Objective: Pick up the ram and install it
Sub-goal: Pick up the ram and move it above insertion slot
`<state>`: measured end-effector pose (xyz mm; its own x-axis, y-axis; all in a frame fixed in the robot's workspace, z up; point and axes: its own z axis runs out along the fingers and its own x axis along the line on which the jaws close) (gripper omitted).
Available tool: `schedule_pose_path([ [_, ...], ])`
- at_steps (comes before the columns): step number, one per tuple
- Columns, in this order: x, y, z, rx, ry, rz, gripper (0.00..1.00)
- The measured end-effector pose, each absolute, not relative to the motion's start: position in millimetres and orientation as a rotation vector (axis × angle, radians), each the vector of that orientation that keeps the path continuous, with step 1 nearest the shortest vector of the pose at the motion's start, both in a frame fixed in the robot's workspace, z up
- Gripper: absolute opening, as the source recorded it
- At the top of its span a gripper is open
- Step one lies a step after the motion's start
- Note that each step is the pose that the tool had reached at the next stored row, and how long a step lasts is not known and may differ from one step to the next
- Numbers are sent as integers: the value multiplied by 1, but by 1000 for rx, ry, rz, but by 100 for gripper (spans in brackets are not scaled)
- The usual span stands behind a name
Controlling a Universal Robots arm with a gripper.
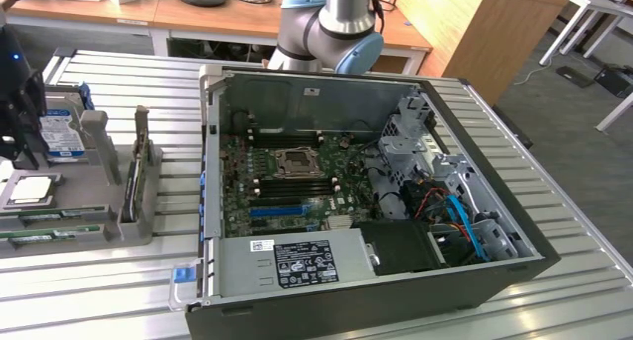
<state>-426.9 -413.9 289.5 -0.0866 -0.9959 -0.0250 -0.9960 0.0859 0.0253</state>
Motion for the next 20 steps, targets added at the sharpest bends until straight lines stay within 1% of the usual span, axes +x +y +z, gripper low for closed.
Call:
schedule_pose_path([
  [11, -427, -415, 286, -2122, 2313, 56, 36],
  [20, -431, -429, 286, -2121, 2311, 60, 36],
])
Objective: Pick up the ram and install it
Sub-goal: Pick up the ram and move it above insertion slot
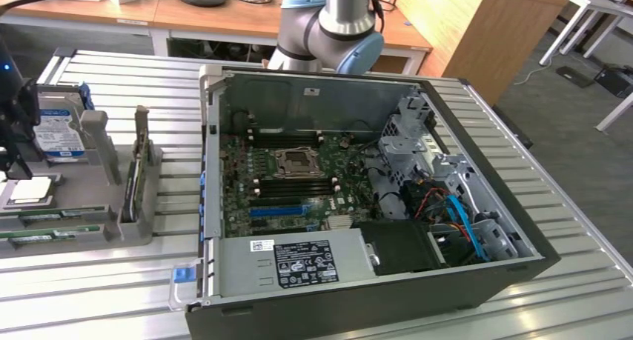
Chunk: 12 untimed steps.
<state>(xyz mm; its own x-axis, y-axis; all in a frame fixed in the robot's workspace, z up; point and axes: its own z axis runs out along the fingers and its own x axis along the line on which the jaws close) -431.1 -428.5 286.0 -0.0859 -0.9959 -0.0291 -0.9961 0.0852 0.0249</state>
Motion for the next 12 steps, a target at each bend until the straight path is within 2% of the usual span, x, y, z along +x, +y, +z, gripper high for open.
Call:
schedule_pose_path([
  [12, -433, -444, 286, -2121, 2311, 60, 36],
])
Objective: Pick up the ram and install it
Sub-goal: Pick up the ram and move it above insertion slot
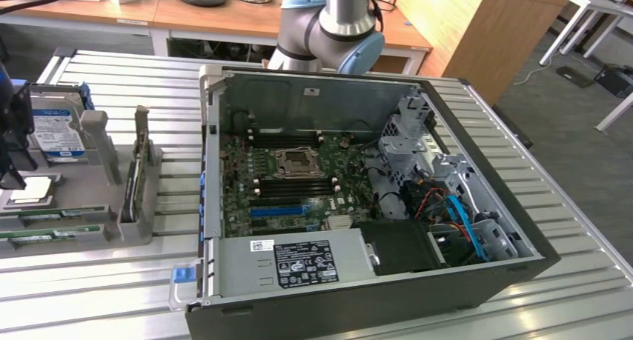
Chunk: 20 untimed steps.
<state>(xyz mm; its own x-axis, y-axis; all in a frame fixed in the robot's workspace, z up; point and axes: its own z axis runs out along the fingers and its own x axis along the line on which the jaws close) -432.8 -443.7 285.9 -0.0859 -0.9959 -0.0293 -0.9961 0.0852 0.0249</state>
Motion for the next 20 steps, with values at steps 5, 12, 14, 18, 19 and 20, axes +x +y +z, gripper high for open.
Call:
schedule_pose_path([
  [5, -433, -448, 286, -2121, 2311, 60, 36],
  [12, -434, -455, 286, -2121, 2311, 60, 36],
  [14, -434, -456, 286, -2121, 2311, 60, 36],
  [18, -434, -456, 286, -2121, 2311, 60, 36],
  [19, -434, -456, 286, -2121, 2311, 60, 36],
  [20, -434, -456, 281, -2120, 2309, 56, 36],
])
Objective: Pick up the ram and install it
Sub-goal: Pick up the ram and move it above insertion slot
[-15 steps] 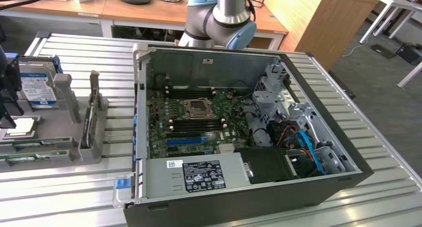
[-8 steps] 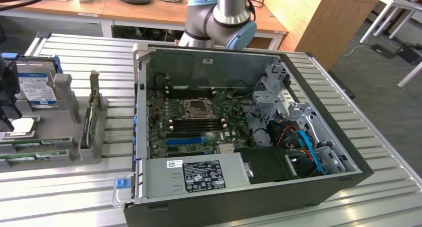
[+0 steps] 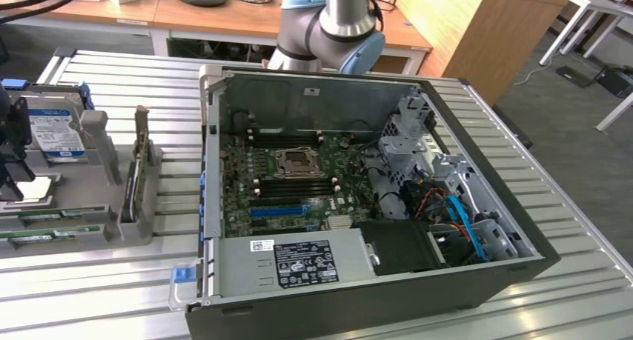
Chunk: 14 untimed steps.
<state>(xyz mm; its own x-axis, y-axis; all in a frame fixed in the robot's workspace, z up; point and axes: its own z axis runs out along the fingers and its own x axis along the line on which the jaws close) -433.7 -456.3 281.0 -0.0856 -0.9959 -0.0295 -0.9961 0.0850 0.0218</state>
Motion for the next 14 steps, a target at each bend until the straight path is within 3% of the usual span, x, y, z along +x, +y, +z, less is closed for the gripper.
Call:
schedule_pose_path([
  [14, -434, -456, 265, -2118, 2307, 53, 36],
])
